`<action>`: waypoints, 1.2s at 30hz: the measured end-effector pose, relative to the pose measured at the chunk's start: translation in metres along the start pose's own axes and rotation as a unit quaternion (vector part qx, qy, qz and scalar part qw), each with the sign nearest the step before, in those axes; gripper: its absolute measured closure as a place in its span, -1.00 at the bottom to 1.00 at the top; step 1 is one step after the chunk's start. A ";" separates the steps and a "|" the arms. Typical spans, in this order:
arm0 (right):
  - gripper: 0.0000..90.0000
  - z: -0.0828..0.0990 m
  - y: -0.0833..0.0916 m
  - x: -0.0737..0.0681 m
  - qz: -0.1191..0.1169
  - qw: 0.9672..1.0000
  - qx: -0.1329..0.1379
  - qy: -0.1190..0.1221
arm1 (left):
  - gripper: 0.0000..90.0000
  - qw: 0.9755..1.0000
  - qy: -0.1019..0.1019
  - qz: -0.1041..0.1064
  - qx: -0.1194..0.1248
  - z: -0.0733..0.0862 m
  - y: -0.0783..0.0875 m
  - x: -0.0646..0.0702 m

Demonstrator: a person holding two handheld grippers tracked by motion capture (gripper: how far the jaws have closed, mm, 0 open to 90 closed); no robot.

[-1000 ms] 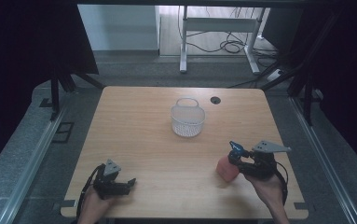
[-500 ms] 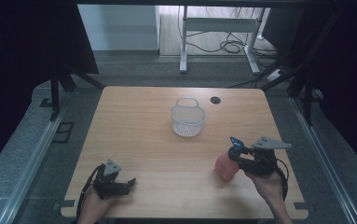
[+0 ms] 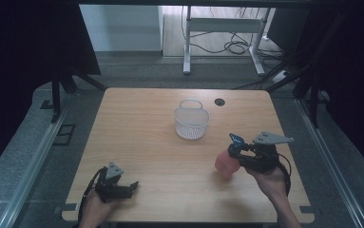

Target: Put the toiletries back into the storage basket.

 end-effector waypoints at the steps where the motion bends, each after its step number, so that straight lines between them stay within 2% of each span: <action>1: 0.18 -0.003 -0.001 0.000 0.000 1.000 -0.001 0.003 | -0.76 1.000 0.000 0.000 0.000 0.000 0.000 0.000; 26: 0.18 -0.046 -0.013 0.005 -0.002 1.000 0.001 0.018 | -0.76 1.000 -0.001 0.000 0.000 0.000 0.000 0.000; 36: 0.18 -0.057 -0.017 0.009 -0.003 1.000 0.005 0.011 | -0.76 1.000 -0.001 0.000 0.000 0.000 0.000 0.000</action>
Point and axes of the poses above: each handheld gripper's, and its own axes: y roughly backward along the jaws, z roughly out of its underside, x roughly to its right, the point moved 10 cm from there along -y, roughly forward along the jaws, and after that the axes turned 8 degrees about -x, right-handed, at the moved point
